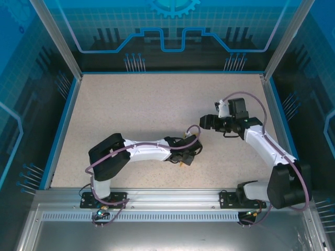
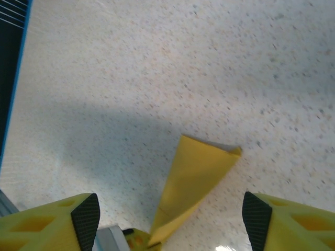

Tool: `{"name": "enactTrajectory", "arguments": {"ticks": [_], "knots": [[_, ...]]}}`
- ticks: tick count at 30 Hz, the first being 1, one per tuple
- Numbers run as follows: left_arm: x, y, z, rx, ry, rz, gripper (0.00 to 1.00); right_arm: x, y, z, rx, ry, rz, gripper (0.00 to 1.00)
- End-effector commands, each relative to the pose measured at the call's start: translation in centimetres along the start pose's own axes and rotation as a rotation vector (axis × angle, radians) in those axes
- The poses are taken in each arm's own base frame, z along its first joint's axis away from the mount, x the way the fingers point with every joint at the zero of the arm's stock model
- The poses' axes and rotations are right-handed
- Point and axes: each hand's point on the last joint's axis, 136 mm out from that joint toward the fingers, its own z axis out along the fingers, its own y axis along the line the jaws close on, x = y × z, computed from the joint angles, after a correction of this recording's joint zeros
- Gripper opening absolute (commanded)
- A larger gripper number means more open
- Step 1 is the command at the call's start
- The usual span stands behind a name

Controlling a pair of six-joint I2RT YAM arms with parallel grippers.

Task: Fold a paper plane with a square sheet of paper (fold left side to right side)
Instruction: Fold the wing for the fifth time at the center of the table.

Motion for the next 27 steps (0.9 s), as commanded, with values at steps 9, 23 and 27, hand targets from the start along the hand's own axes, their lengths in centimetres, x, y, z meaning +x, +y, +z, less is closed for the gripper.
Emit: {"name": "enactTrajectory", "arguments": {"ticks": [9,23,27], "knots": [[-1.5,-1.5,-0.6,0.307,0.036,-0.220,0.05,6.6,-2.9,2.0,-0.015,0.101,0.052,0.77],[-2.8,-0.8,-0.6,0.582,-0.066,-0.487,0.03,7.4,-0.9,4.7,-0.199,0.090,0.104,0.72],[-2.7,-0.5,-0.8,0.619,-0.088,-0.524,0.03,7.3,-0.5,5.4,-0.218,0.100,0.109,0.71]]}}
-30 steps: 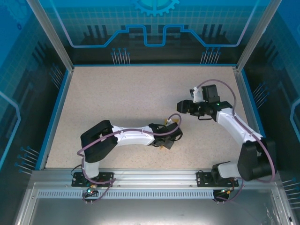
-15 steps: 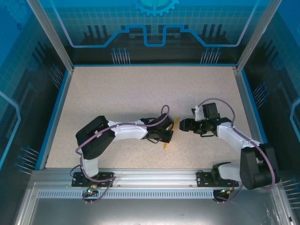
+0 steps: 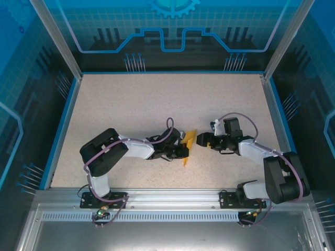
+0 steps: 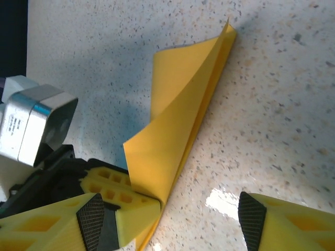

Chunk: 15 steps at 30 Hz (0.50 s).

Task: Fold a paper plane with a square sheet of paper (fold left side to right side)
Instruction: Fold the wing for the fifth time at the center of the table.

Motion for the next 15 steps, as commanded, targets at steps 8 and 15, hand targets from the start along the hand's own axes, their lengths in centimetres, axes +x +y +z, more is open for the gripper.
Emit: {"name": "enactTrajectory", "arguments": {"ticks": [8,15], "knots": [[-1.3,-1.9,-1.3,0.178,-0.066,-0.090,0.02,-0.7,1.3,2.3,-0.069,0.019,0.008,0.65],[-1.2,-1.4,-1.2,0.178,-0.073,-0.111,0.00,-1.2,1.5,3.7,-0.055,0.030,0.017,0.60]]}}
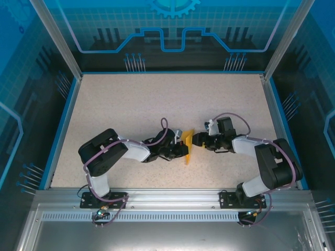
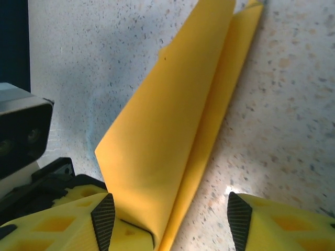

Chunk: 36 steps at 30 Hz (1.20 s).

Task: Fold a paper plane with a square sheet of paper (fold left side to right side)
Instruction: Fold the wing for the fifth time at the center of the table.

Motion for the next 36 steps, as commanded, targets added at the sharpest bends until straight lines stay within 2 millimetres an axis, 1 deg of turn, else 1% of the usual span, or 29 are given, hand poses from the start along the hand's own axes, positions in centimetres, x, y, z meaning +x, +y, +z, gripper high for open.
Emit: {"name": "enactTrajectory", "arguments": {"ticks": [1,4,5,8,16,25,28,32,36], "knots": [[-0.3,-0.5,-0.4,0.033,-0.013,-0.010,0.00,-1.4,1.1,0.7,-0.023,-0.020,-0.018,0.60],[-0.3,-0.2,-0.4,0.033,-0.016,-0.020,0.00,-1.6,1.1,1.3,-0.011,-0.013,-0.016,0.58],[-0.3,-0.1,-0.4,0.030,-0.018,-0.022,0.00,-1.6,1.0,1.5,-0.004,-0.006,-0.014,0.56],[-0.2,0.1,-0.4,0.025,-0.020,-0.029,0.00,-1.4,0.7,1.9,0.022,0.008,-0.007,0.55],[-0.2,0.4,-0.1,0.025,-0.017,-0.045,0.00,-0.5,-1.1,2.4,0.128,0.065,0.047,0.53],[0.0,0.8,0.3,0.024,-0.007,-0.065,0.09,0.5,-2.8,3.0,0.218,0.119,0.087,0.51],[0.0,0.9,0.3,0.021,-0.007,-0.067,0.12,0.7,-3.2,3.0,0.235,0.127,0.089,0.51],[0.0,0.6,0.2,0.035,-0.009,-0.061,0.16,1.0,-3.6,3.1,0.253,0.142,0.093,0.51],[-0.1,0.4,0.0,0.038,-0.011,-0.058,0.18,1.2,-3.9,3.2,0.262,0.151,0.097,0.51]]}}
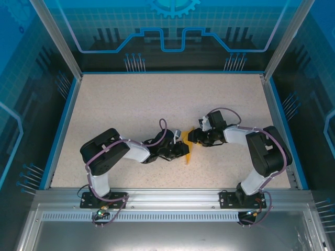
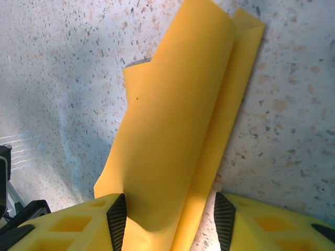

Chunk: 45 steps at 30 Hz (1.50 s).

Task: Fold a paper plane with a square sheet of paper (fold left side to right side)
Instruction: Fold the wing for the fifth time at the center of the table.

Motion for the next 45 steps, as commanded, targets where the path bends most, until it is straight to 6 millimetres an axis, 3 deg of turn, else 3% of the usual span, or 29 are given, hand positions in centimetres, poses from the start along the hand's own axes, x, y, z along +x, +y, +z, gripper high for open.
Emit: {"name": "enactTrajectory", "arguments": {"ticks": [1,6,11,15,32,45], "knots": [[0.1,0.3,-0.3,0.011,0.005,0.003,0.18,2.0,-2.7,1.3,0.108,0.065,0.026,0.51],[0.0,0.3,-0.7,0.012,0.002,0.009,0.24,2.1,-2.8,1.4,0.110,0.069,0.028,0.51],[-0.4,0.4,-1.9,0.008,-0.023,0.021,0.42,2.1,-2.9,1.4,0.116,0.074,0.029,0.51],[-1.4,0.7,-3.4,0.011,-0.061,0.002,0.47,2.1,-2.9,1.3,0.117,0.073,0.025,0.51],[-4.4,-0.3,-1.7,0.091,-0.052,-0.060,0.40,2.1,-2.6,1.0,0.121,0.076,0.011,0.51],[-5.8,0.2,-0.9,0.070,-0.056,-0.070,0.35,2.0,-2.4,1.0,0.118,0.078,0.009,0.51]]}}
